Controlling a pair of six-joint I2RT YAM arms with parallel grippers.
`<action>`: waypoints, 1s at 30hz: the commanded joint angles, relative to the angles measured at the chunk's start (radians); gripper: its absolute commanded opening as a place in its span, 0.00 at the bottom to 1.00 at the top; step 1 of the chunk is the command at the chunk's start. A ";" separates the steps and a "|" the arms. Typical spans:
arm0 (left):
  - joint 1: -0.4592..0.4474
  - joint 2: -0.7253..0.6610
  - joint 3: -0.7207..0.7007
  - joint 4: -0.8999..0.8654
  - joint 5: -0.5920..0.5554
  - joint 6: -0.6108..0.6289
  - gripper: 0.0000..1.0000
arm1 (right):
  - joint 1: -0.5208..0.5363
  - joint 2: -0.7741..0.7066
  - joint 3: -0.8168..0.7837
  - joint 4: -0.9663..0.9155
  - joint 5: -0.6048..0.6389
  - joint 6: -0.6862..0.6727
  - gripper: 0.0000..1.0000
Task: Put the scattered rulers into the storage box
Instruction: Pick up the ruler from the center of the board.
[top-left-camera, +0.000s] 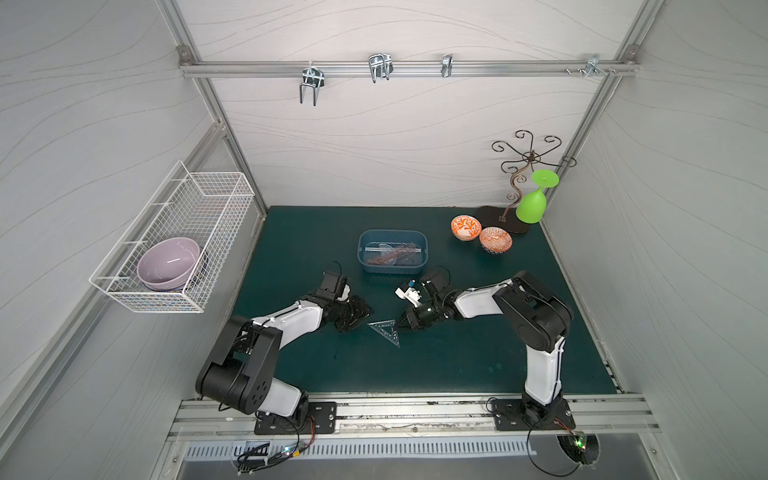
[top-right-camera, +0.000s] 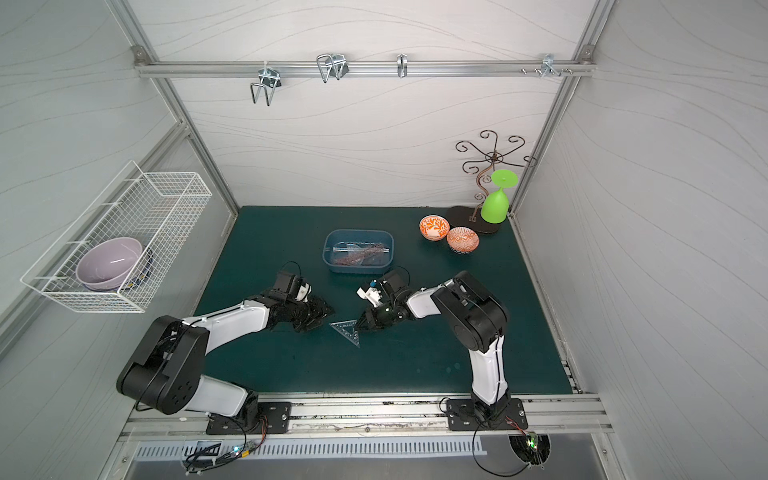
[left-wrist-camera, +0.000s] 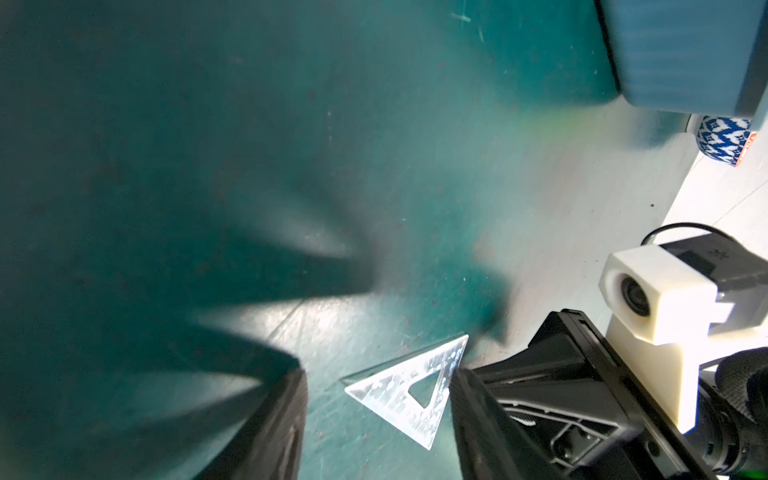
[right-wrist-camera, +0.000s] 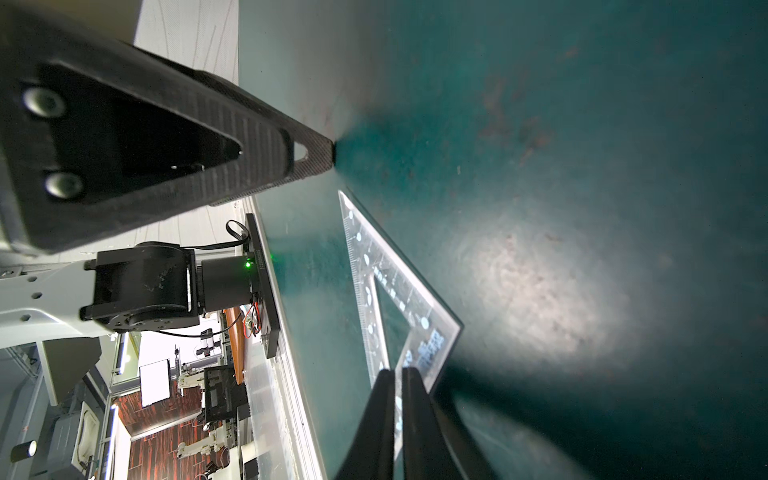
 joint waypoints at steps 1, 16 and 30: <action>-0.006 0.041 -0.001 0.031 0.001 -0.005 0.60 | 0.005 0.037 -0.011 -0.029 0.025 -0.022 0.12; -0.033 0.039 -0.019 0.049 0.001 -0.021 0.58 | 0.000 0.042 -0.017 -0.054 0.047 -0.046 0.11; -0.037 -0.033 -0.017 -0.007 -0.036 -0.002 0.58 | 0.000 0.035 -0.026 -0.072 0.065 -0.059 0.11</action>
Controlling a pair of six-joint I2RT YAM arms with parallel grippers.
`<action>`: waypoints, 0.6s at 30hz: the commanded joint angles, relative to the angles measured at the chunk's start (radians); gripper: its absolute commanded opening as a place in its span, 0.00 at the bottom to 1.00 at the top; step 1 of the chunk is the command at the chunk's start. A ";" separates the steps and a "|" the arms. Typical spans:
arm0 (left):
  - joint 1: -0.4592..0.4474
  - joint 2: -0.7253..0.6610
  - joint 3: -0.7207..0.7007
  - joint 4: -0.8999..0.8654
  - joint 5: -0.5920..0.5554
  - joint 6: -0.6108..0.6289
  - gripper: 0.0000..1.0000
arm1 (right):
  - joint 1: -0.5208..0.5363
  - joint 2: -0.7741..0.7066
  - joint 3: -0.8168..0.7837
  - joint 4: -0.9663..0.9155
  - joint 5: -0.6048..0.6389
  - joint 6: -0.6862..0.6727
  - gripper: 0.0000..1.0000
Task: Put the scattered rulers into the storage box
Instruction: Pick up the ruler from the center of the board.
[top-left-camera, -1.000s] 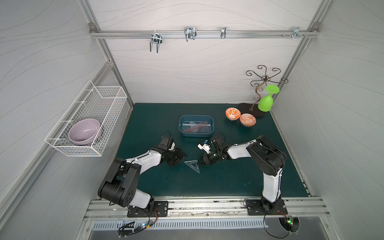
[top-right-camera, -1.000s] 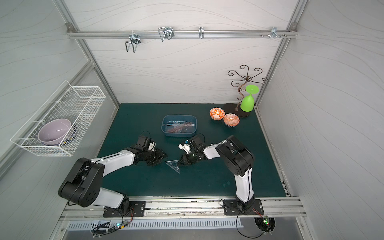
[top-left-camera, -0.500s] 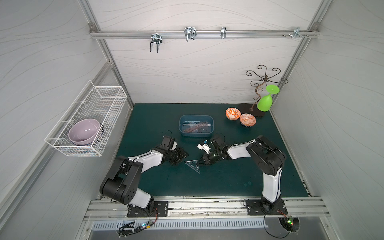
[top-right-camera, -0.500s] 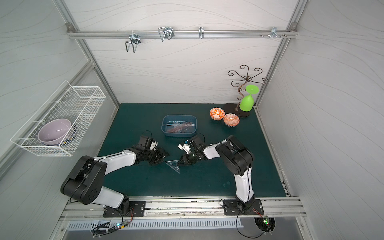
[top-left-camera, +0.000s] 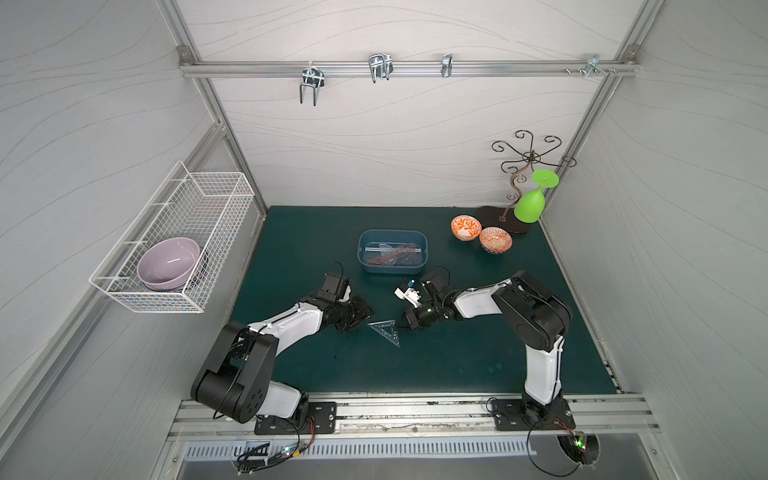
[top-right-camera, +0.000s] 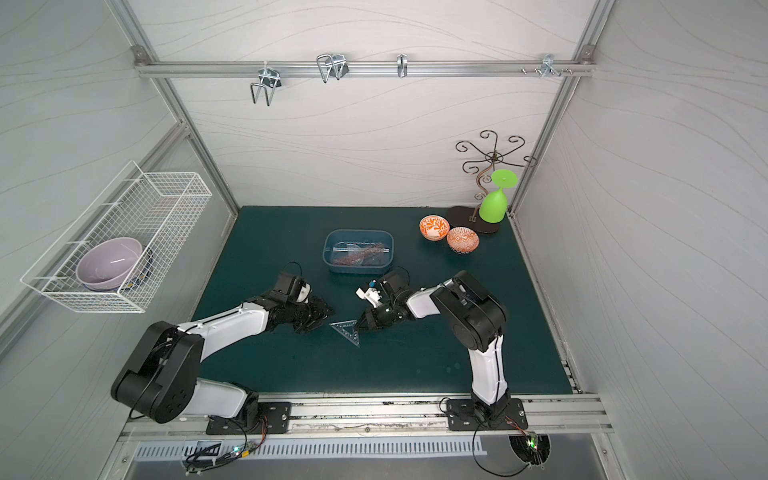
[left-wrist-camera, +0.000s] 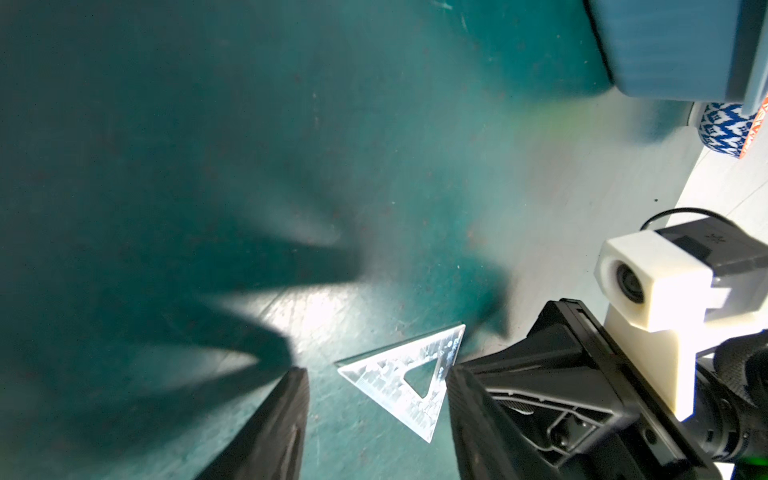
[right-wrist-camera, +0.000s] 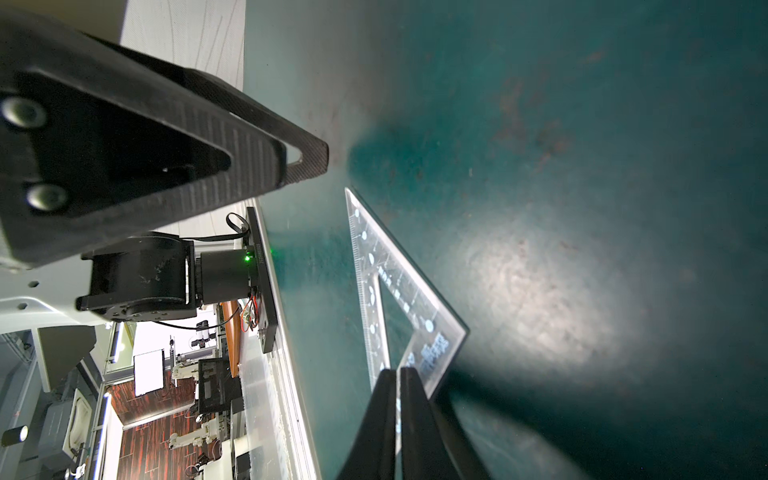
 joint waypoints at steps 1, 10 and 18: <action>-0.010 0.016 -0.011 0.023 0.006 -0.001 0.58 | 0.001 0.027 -0.027 -0.081 0.066 -0.026 0.11; -0.027 0.030 -0.022 0.043 0.007 -0.005 0.58 | 0.001 0.025 -0.031 -0.089 0.074 -0.030 0.11; -0.030 0.035 -0.031 0.053 0.007 -0.006 0.58 | 0.001 0.022 -0.043 -0.085 0.083 -0.029 0.11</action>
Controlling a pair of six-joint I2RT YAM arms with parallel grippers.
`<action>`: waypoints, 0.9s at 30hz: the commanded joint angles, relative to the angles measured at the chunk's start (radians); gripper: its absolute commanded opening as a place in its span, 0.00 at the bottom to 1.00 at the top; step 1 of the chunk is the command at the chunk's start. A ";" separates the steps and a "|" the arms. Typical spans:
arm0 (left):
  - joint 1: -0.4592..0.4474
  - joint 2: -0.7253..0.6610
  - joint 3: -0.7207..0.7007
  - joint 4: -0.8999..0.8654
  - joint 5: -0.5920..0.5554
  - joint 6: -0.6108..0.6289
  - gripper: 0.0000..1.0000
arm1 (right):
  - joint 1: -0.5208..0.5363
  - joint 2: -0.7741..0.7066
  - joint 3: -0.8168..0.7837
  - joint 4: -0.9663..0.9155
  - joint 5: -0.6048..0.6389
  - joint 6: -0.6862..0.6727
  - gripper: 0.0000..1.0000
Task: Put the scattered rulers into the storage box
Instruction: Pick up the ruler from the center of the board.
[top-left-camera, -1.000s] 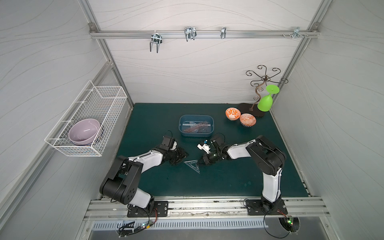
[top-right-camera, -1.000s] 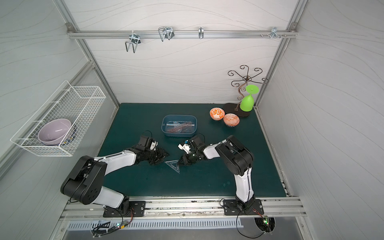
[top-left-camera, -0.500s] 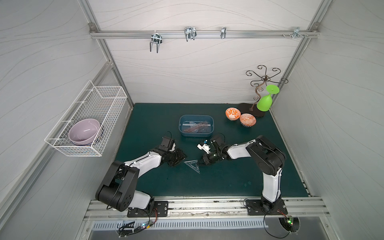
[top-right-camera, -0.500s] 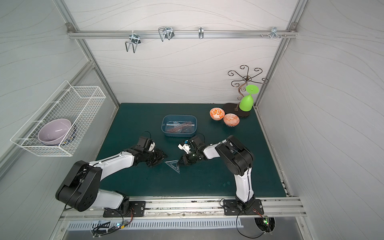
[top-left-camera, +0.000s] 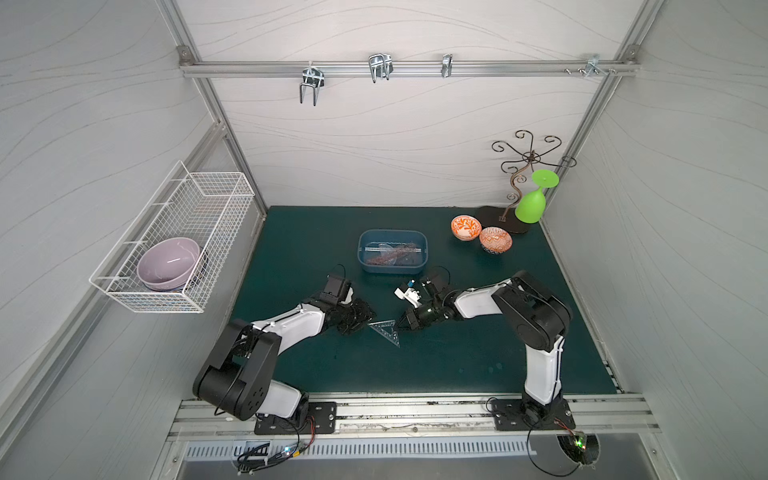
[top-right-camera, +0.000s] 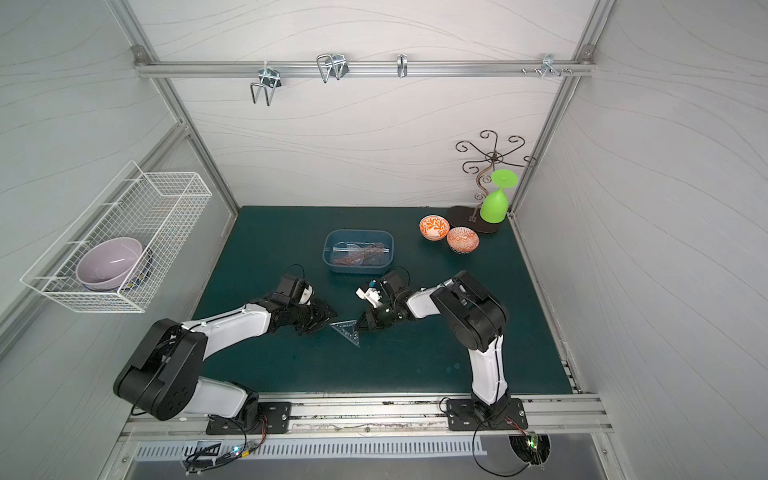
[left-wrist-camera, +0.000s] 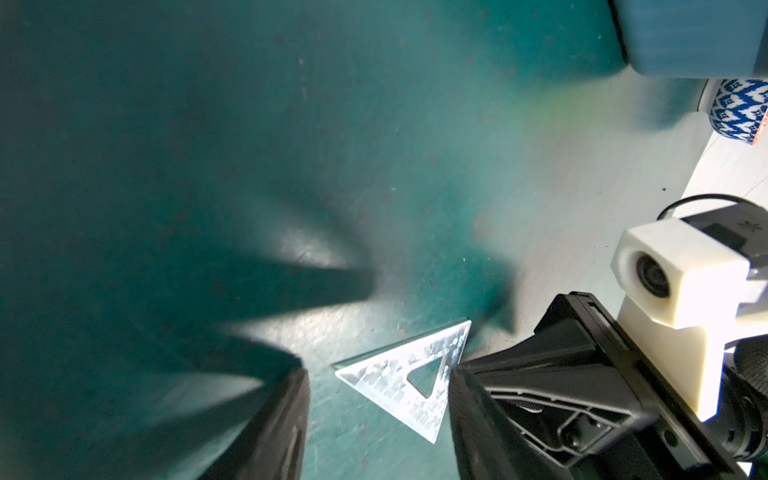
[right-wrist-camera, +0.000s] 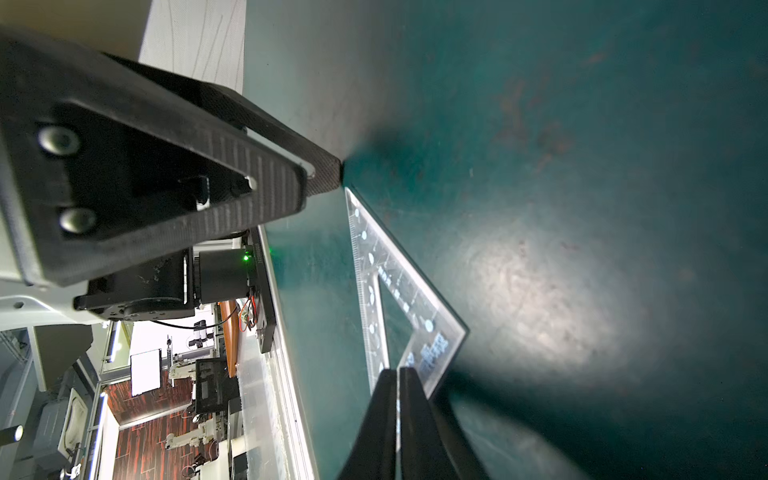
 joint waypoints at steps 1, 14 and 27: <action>-0.009 0.014 -0.015 0.017 0.001 0.001 0.58 | 0.001 0.022 -0.039 -0.089 0.079 -0.021 0.11; -0.017 0.022 -0.023 0.037 0.001 0.000 0.57 | 0.001 0.002 -0.050 -0.096 0.096 -0.022 0.10; -0.045 0.054 -0.027 0.098 0.024 -0.010 0.55 | 0.017 0.011 -0.033 -0.096 0.098 -0.016 0.11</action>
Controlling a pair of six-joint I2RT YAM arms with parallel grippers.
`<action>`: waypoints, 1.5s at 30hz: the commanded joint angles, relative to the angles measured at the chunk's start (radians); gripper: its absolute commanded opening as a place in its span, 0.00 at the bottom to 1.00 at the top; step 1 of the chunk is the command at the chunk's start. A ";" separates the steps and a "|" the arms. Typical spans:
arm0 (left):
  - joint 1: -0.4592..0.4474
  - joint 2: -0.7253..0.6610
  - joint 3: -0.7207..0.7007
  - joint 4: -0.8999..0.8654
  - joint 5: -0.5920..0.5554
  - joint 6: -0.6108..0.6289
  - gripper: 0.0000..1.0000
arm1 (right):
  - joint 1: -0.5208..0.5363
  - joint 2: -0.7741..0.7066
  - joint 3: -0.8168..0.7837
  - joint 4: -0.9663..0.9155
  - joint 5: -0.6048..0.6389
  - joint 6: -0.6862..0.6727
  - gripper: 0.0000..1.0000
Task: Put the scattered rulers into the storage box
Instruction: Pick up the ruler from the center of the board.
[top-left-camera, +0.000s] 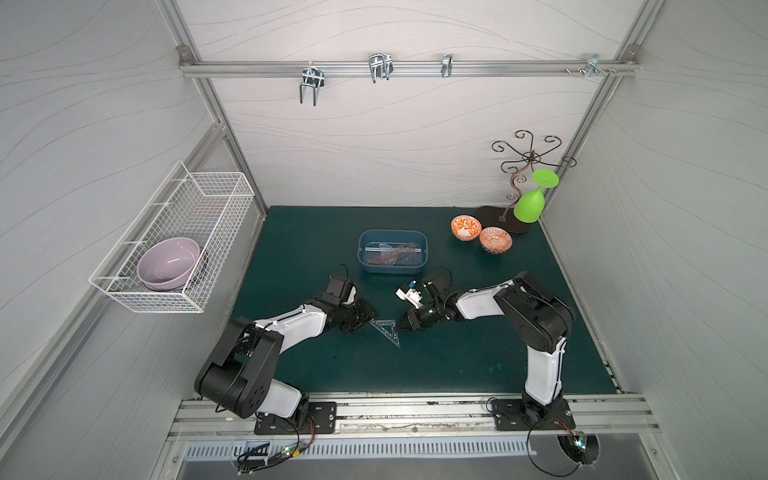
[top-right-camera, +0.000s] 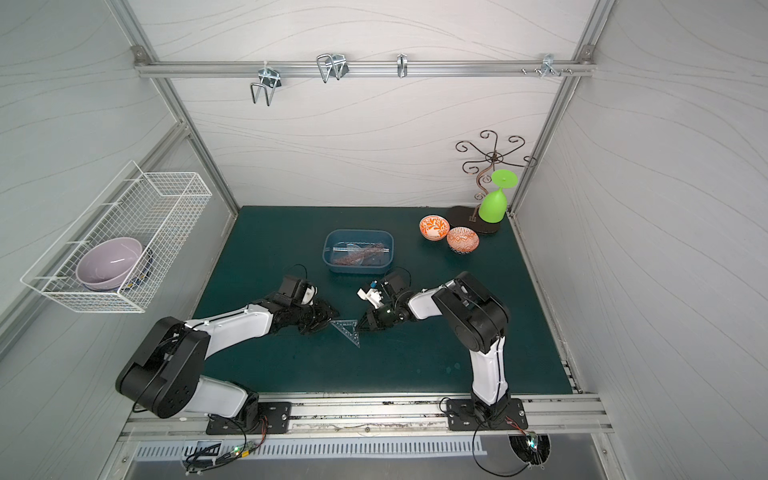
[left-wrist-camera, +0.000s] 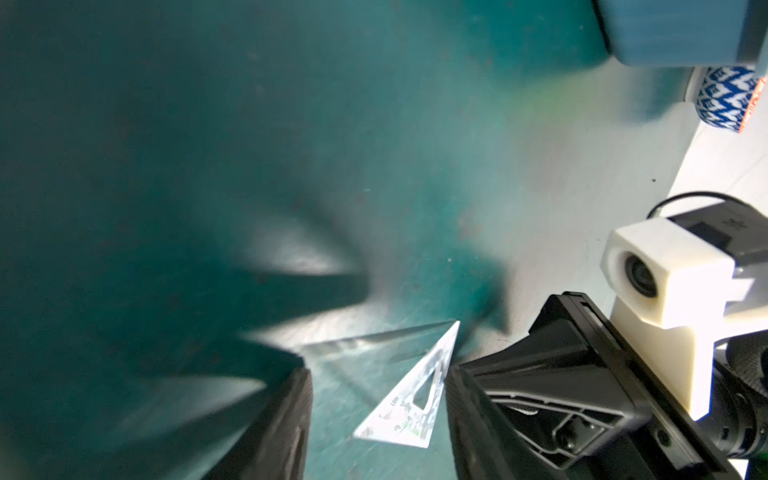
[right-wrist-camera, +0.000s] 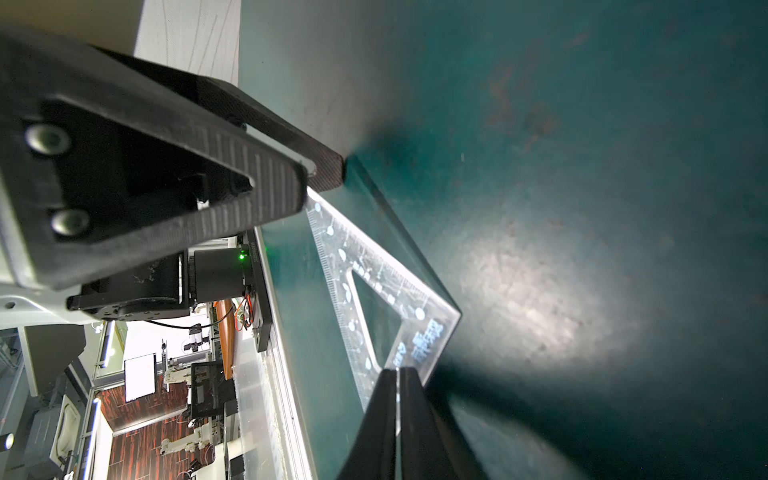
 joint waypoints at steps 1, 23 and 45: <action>-0.024 0.041 -0.019 0.040 0.015 -0.009 0.54 | 0.018 0.030 -0.011 -0.095 0.081 -0.016 0.11; -0.040 -0.056 0.046 0.021 0.133 0.043 0.00 | -0.060 -0.160 0.042 -0.215 0.012 -0.012 0.26; 0.012 -0.159 0.093 0.282 0.435 -0.064 0.00 | -0.168 -0.260 0.047 -0.020 -0.350 0.263 0.31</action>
